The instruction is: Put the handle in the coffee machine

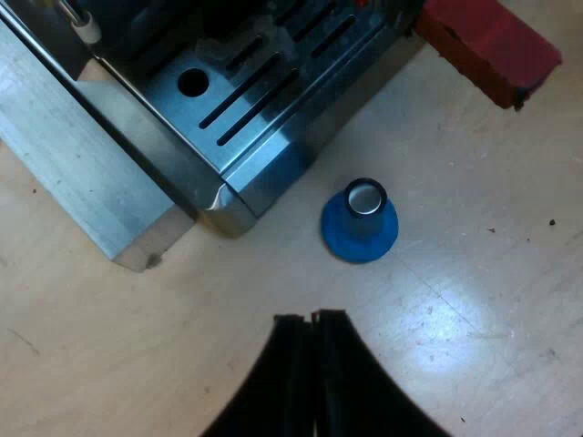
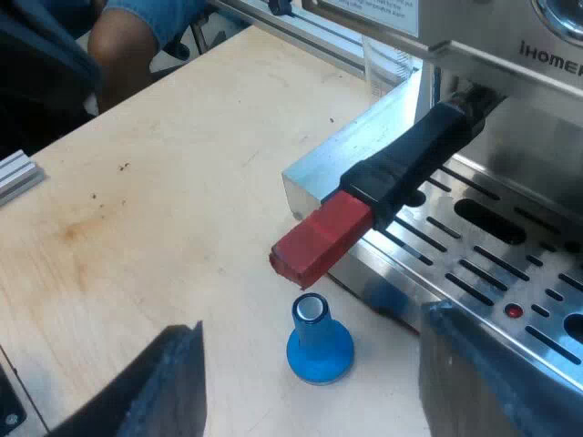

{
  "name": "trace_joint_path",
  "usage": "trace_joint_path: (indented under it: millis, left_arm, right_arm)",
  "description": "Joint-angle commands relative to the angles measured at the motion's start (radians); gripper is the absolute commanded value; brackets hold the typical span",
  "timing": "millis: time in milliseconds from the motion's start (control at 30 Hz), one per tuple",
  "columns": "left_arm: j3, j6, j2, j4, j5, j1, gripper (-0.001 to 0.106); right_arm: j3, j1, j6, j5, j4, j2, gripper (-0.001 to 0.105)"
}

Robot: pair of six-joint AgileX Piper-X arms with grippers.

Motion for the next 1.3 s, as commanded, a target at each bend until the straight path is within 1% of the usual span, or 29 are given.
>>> trace_joint_path:
  millis: [33,67,100,167,200,233,267,400,533,733,800,833,867,900,967,1000,1033,1067,1100,1200,1300]
  left_arm:
    - [-0.008,-0.011,-0.039,0.004,-0.014,0.0,0.009]
    - [-0.008,-0.011,-0.047,0.004,-0.014,0.0,0.016]
    - [-0.008,-0.011,-0.048,0.004,-0.016,0.0,0.021]
    - [-0.008,-0.011,-0.05,0.012,-0.023,0.0,0.039]
    - [-0.008,-0.011,-0.05,0.012,-0.026,0.0,0.042]
    - [-0.008,-0.011,-0.05,0.012,-0.031,0.0,0.049]
    - [-0.008,-0.011,-0.05,0.012,-0.031,0.0,0.053]
    - [-0.008,-0.011,-0.05,0.021,-0.033,0.0,0.059]
    - [-0.008,-0.011,-0.066,0.029,-0.033,0.0,0.068]
    - [-0.008,-0.011,-0.087,0.025,-0.029,0.012,0.073]
    - [-0.008,-0.014,-0.107,0.019,-0.028,0.038,0.075]
    - [-0.008,-0.014,-0.117,0.01,0.004,0.066,0.075]
    - [-0.008,-0.014,-0.118,0.009,0.004,0.069,0.075]
    - [-0.008,-0.014,-0.123,-0.001,0.022,0.088,0.075]
    - [-0.01,-0.014,-0.125,-0.062,0.024,0.126,0.075]
    - [-0.01,-0.028,-0.125,-0.087,0.024,0.134,0.075]
    - [-0.01,-0.038,-0.125,-0.094,0.024,0.137,0.075]
    - [-0.012,-0.06,-0.125,-0.113,0.024,0.143,0.075]
    - [-0.012,-0.089,-0.125,-0.132,0.006,0.144,0.075]
    - [-0.012,-0.124,-0.125,-0.154,-0.011,0.144,0.075]
    - [-0.012,-0.134,-0.125,-0.158,-0.011,0.144,0.075]
  right_arm:
    - [-0.01,0.001,0.013,-0.009,0.001,-0.011,0.054]
    - [-0.01,0.001,0.013,-0.009,0.001,-0.011,0.054]
    - [-0.01,0.001,0.013,-0.009,0.001,-0.011,0.054]
    - [-0.01,0.001,0.021,-0.009,0.001,-0.011,0.054]
    - [-0.01,0.001,0.021,-0.009,0.001,-0.011,0.054]
    - [-0.01,0.001,0.021,-0.009,0.001,-0.011,0.054]
    - [-0.01,0.001,0.021,-0.009,0.001,-0.011,0.054]
    - [-0.01,0.001,0.021,0.001,0.001,-0.011,0.054]
    - [-0.01,0.001,0.021,0.001,0.001,-0.011,0.054]
    - [-0.01,0.001,0.021,0.001,0.001,-0.011,0.054]
    - [-0.01,0.001,0.021,0.001,0.001,-0.011,0.054]
    - [-0.01,0.001,0.021,0.001,0.001,-0.011,0.054]
    - [-0.01,0.001,0.021,0.001,0.001,-0.011,0.054]
    - [-0.01,0.001,0.021,0.001,0.001,-0.011,0.054]
    - [-0.01,-0.002,0.021,0.016,-0.007,-0.011,0.054]
    - [-0.01,-0.006,0.034,0.083,-0.012,-0.009,0.054]
    - [-0.01,-0.023,0.078,0.158,-0.009,-0.009,0.054]
    - [-0.018,-0.078,0.106,0.152,0.019,-0.009,0.054]
    - [-0.02,-0.1,0.12,0.148,0.025,-0.009,0.054]
    - [-0.038,-0.17,0.125,0.149,0.062,-0.009,0.054]
    - [-0.074,-0.237,0.125,0.127,0.122,-0.009,0.054]
